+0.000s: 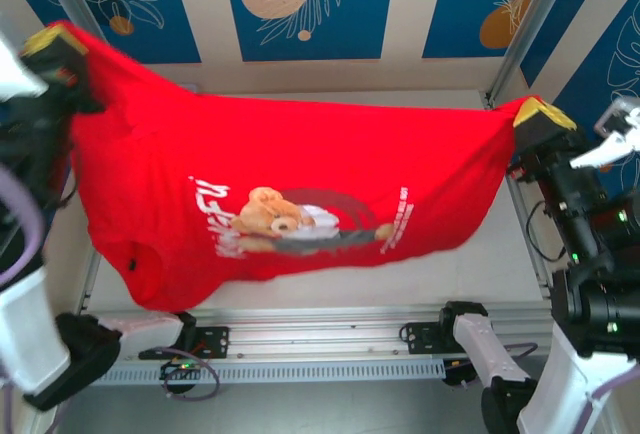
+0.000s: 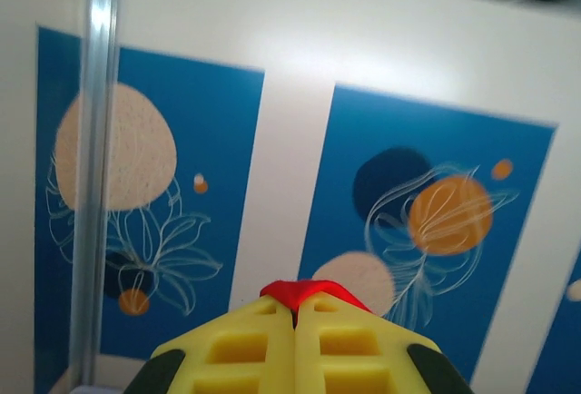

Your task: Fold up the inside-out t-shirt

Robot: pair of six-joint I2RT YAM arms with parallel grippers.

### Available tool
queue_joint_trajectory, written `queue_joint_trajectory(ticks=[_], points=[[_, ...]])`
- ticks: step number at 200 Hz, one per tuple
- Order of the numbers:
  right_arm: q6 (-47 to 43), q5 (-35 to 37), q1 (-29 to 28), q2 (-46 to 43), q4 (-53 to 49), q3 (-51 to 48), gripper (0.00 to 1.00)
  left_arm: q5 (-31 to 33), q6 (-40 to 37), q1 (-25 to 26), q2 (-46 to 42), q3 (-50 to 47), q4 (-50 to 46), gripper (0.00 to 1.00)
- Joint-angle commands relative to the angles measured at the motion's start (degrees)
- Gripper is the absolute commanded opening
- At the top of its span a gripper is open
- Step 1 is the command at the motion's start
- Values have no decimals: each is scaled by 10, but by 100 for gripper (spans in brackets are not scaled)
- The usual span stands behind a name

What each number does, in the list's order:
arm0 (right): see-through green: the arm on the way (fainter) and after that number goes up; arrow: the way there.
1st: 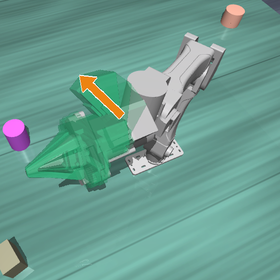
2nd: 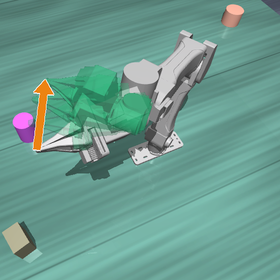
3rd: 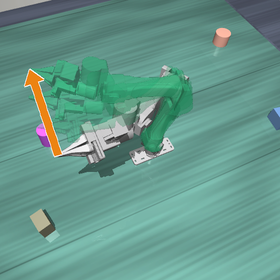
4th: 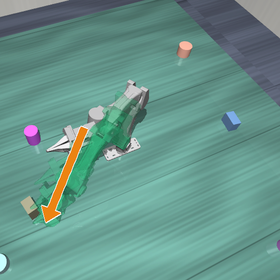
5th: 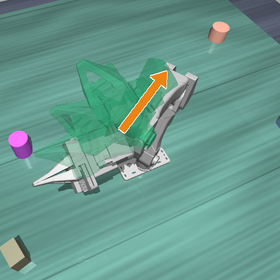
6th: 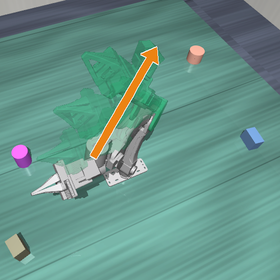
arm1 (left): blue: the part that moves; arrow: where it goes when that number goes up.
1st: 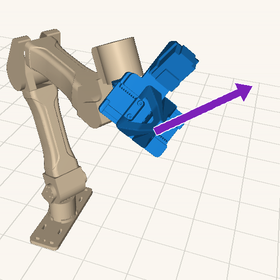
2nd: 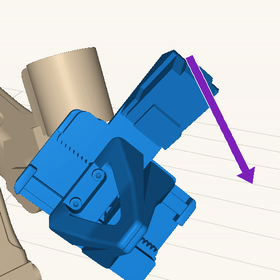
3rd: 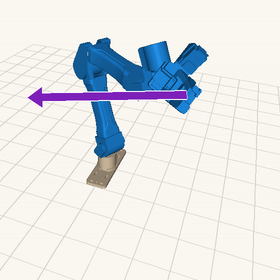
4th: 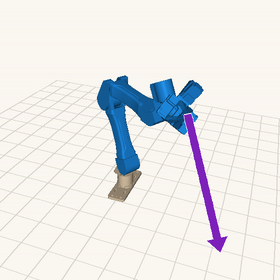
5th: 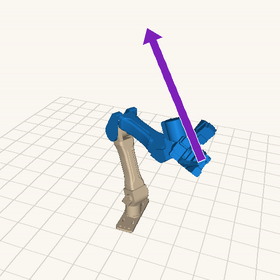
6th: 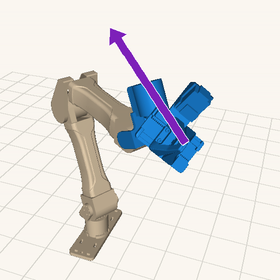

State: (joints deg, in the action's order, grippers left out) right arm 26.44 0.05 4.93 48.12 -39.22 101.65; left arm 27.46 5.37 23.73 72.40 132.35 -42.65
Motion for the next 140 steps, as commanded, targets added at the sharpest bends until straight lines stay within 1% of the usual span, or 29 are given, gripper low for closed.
queue_joint_trajectory(ticks=[1, 24, 42, 52, 57, 63, 66, 68, 69, 72, 78, 80, 90, 92, 93, 94, 96, 97, 99, 100, 101, 103, 104, 105, 108, 113, 122, 133, 140], points=[[-13, 30, -1, 85, 53, -49, 6, -48, 6, -67, 108, -8, -28, 0], [-15, 34, -5, 161, 140, -105, 6, -108, 18, -113, 200, -27, 19, 0], [-18, 56, -20, 261, 240, -143, 9, -142, 20, -131, 296, -20, 62, 0], [-18, 72, -28, 321, 286, -142, 11, -164, 22, -137, 364, 9, 77, 0], [-18, 77, -32, 375, 305, -133, 13, -166, 23, -140, 401, 34, 81, 0], [-17, 82, -35, 415, 323, -115, 15, -173, 20, -142, 451, 65, 87, 0], [-18, 86, -36, 440, 326, -104, 17, -179, 18, -144, 475, 84, 90, 0], [-18, 88, -37, 448, 328, -100, 17, -184, 16, -144, 492, 96, 92, 0], [-17, 91, -38, 467, 327, -91, 20, -186, 16, -145, 500, 106, 93, 0], [-15, 92, -38, 491, 326, -73, 23, -192, 16, -146, 528, 129, 92, 3], [-8, 85, -36, 537, 306, -36, 24, -204, 20, -149, 585, 195, 82, 12], [-3, 79, -34, 562, 290, -8, 25, -211, 21, -149, 605, 216, 77, 15], [2, 64, -34, 641, 238, 75, 32, -236, 24, -152, 695, 337, 58, 35], [3, 61, -34, 653, 231, 89, 33, -238, 26, -153, 708, 353, 56, 39], [3, 60, -34, 660, 224, 95, 34, -238, 26, -153, 714, 353, 56, 43], [4, 58, -34, 666, 218, 104, 35, -238, 26, -153, 721, 371, 55, 43], [6, 53, -34, 677, 208, 119, 36, -240, 27, -153, 731, 382, 55, 47], [6, 51, -34, 684, 195, 126, 36, -240, 28, -154, 735, 382, 56, 52], [6, 45, -34, 694, 189, 142, 37, -242, 29, -154, 743, 393, 56, 56], [6, 42, -33, 699, 184, 148, 38, -244, 29, -154, 746, 398, 57, 56], [5, 39, -33, 704, 176, 154, 38, -245, 30, -155, 747, 398, 58, 60], [4, 33, -34, 713, 166, 168, 39, -248, 30, -155, 750, 400, 60, 63], [4, 33, -34, 713, 166, 168, 39, -249, 30, -155, 750, 399, 61, 63], [0, 29, -34, 720, 150, 177, 41, -251, 31, -155, 750, 399, 62, 67], [-6, 26, -36, 729, 141, 192, 42, -254, 32, -155, 748, 392, 66, 70], [-18, 28, -40, 743, 105, 216, 46, -255, 36, -156, 740, 374, 68, 74], [-27, 42, -44, 746, 57, 227, 48, -255, 44, -156, 711, 323, 67, 79], [-38, 53, -52, 720, 29, 182, 49, -260, 62, -156, 662, 245, 63, 84], [-31, 53, -56, 684, 18, 116, 49, -266, 75, -156, 623, 185, 60, 85]])
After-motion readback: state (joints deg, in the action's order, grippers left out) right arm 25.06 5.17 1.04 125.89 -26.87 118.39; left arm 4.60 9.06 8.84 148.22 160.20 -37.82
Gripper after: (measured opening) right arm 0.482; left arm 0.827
